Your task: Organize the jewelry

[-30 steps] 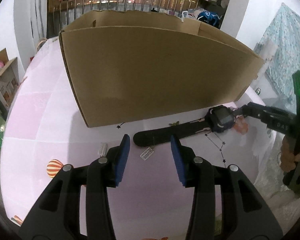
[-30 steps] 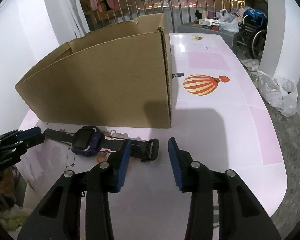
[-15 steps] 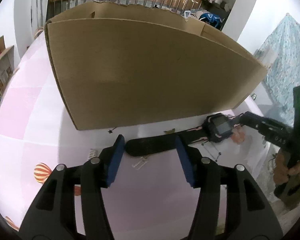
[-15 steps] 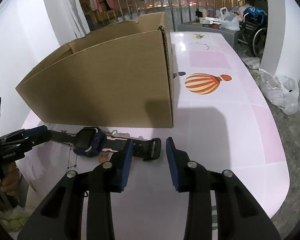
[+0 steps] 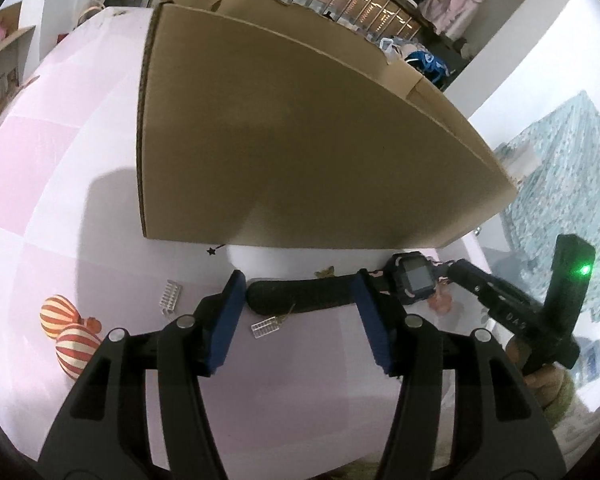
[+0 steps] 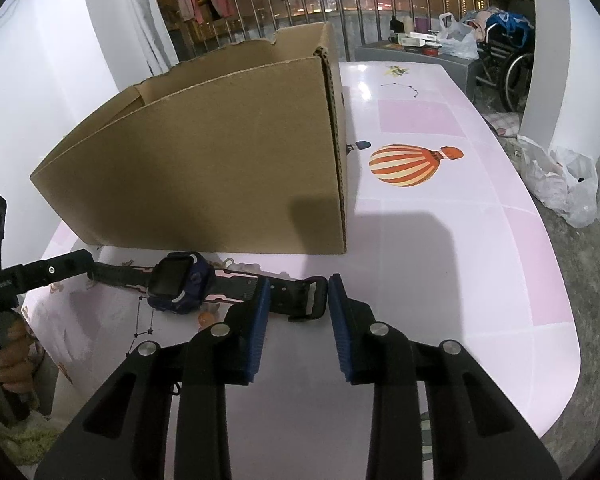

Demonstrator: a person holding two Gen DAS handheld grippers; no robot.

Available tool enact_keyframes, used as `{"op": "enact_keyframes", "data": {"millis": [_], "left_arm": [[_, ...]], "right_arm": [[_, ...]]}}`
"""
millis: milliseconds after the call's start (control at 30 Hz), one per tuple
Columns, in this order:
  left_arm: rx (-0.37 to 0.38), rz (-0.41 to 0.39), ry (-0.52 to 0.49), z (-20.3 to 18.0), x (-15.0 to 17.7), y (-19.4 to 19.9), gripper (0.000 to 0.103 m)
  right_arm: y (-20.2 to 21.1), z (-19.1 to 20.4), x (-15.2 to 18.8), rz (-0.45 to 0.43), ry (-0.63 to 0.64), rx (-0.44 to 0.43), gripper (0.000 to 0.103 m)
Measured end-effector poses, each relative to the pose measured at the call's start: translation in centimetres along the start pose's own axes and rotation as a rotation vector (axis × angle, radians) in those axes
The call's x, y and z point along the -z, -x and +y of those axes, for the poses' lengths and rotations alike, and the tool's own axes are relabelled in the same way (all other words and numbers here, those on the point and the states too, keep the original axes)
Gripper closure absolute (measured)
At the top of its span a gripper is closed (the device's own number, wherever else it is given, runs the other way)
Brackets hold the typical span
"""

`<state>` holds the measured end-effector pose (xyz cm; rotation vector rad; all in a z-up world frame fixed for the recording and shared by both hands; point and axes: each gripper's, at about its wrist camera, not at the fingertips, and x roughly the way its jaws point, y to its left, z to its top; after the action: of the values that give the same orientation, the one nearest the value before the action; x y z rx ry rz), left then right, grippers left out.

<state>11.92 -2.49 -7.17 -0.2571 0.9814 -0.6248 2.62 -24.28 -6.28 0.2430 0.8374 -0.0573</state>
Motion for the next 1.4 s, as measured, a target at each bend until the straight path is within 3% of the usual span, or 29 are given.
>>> {"op": "enact_keyframes", "data": {"millis": [467,867,1133,1267,1400], "left_arm": [[-0.015,0.022,-0.042,-1.3,0.3,-0.8,0.05],[0.066,0.031,-0.005,-1.1,0.0,-0.1,0.046],[0.015,0.045,-0.045,-2.0,0.3,-0.8,0.045],[-0.029,0.027,-0.101,-2.7,0.6,-0.5,0.05],[-0.001,0.009,-0.07,-2.0,0.4,0.3,0.061]], "right_arm": [[-0.1,0.4,0.6,0.005,0.01,-0.002,0.073],[-0.1,0.5,0.6,0.003,0.017,0.003,0.073],[-0.1,0.5,0.6,0.003,0.019,0.003,0.073],[-0.1,0.5,0.6,0.002,0.019,0.005,0.073],[0.0,0.6,0.6,0.001,0.017,0.004,0.073]]}}
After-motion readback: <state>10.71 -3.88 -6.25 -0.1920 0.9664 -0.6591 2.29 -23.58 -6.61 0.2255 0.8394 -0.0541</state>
